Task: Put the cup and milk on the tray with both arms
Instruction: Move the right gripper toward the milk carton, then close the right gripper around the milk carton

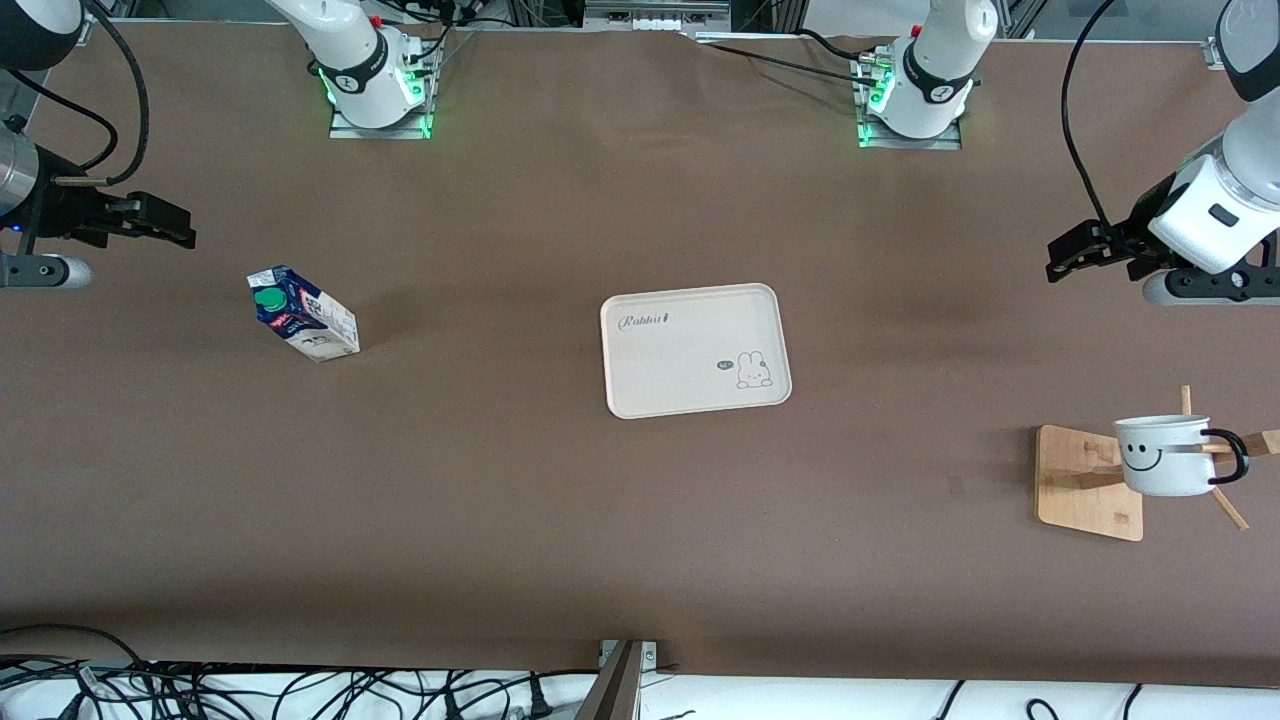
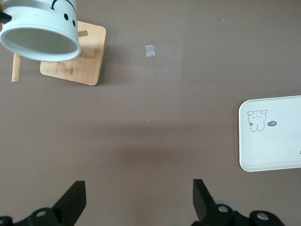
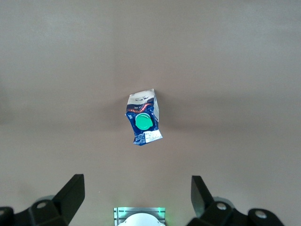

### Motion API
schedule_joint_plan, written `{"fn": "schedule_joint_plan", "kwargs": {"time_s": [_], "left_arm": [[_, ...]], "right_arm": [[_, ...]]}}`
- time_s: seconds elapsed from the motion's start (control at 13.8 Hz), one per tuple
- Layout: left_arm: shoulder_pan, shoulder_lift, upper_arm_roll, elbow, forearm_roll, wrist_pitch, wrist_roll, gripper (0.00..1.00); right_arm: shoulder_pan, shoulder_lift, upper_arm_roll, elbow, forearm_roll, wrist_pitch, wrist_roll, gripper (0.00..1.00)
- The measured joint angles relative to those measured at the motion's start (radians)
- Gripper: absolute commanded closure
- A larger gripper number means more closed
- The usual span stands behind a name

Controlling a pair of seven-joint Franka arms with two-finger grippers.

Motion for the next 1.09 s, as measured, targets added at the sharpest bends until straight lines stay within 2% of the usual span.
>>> {"fn": "schedule_joint_plan", "kwargs": {"time_s": [0.43,0.72,1.09], "left_arm": [[0.001,0.001,0.000,0.000,0.000,0.000,0.000,0.00],[0.001,0.001,0.000,0.000,0.000,0.000,0.000,0.00],[0.001,0.001,0.000,0.000,0.000,0.000,0.000,0.00]], "right_arm": [[0.004,0.005,0.007,0.001,0.000,0.000,-0.002,0.00],[0.014,0.059,0.011,-0.008,0.000,0.004,-0.002,0.00],[0.013,0.108,0.010,-0.107,0.000,0.087,-0.002,0.00]]}}
